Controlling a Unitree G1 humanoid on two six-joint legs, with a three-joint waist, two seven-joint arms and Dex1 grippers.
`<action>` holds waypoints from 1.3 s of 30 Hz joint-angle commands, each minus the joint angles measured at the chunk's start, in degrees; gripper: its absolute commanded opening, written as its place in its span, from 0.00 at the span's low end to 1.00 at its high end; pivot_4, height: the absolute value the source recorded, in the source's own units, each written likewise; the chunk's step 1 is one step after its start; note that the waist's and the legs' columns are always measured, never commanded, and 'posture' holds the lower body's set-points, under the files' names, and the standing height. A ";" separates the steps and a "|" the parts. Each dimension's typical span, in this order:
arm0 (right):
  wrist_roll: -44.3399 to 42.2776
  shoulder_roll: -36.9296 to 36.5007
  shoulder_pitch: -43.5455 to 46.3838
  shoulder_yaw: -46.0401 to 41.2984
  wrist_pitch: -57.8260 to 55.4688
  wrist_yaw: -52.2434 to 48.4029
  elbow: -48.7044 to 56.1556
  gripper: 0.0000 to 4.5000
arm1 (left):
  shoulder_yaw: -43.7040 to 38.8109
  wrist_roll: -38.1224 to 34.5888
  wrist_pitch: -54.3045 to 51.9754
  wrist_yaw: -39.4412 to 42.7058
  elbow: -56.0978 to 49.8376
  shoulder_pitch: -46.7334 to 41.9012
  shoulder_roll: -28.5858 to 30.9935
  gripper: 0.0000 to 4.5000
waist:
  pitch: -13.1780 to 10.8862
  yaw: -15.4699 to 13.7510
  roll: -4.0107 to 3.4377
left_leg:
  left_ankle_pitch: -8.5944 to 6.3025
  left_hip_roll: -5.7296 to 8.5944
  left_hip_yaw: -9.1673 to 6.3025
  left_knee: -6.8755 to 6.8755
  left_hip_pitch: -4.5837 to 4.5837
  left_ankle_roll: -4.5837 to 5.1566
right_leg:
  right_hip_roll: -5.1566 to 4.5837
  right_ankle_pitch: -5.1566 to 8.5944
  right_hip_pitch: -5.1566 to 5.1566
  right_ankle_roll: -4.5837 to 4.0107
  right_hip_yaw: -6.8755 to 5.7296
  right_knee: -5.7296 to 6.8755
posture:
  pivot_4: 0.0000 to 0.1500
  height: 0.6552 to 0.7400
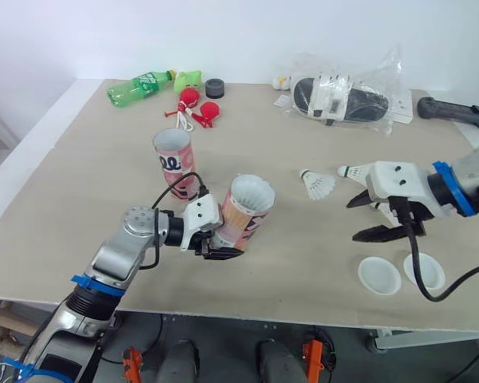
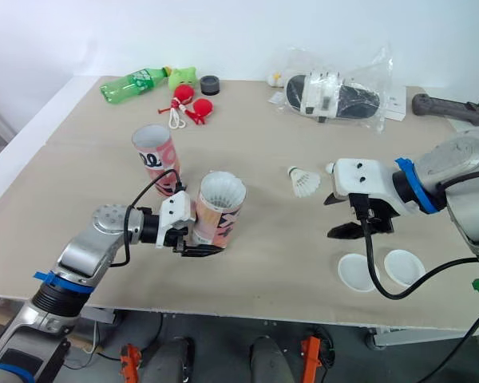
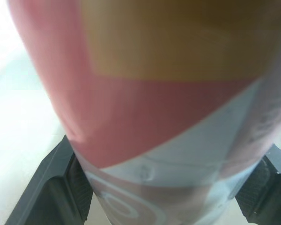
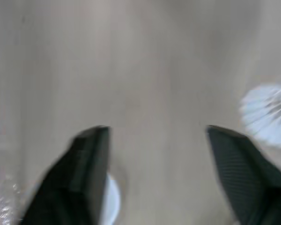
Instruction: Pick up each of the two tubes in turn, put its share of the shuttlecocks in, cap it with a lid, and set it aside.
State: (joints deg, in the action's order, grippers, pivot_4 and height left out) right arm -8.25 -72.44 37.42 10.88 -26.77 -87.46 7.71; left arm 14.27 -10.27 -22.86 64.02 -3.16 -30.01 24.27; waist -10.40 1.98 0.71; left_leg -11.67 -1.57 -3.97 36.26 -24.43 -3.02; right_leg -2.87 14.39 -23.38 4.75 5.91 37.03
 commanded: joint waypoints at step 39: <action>17.47 5.46 -1.61 10.83 12.94 -3.24 -15.07 0.99 | 1.02 1.57 25.17 -7.37 21.48 4.97 -12.55 0.72 | 0.00 0.23 -0.31 | 0.12 0.02 -0.01 0.10 0.39 -0.17 | 0.02 -0.20 0.36 -0.03 0.04 0.11 | 1.00 1.00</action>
State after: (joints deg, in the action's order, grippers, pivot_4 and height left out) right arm 8.75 -67.20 36.24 21.77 -14.54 -89.10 -7.14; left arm 14.20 -9.50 2.66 56.60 17.16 -25.84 11.77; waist -10.40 2.22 0.40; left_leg -11.55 -1.55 -3.98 36.37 -23.96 -3.19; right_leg -2.85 14.19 -22.94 4.72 5.95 37.15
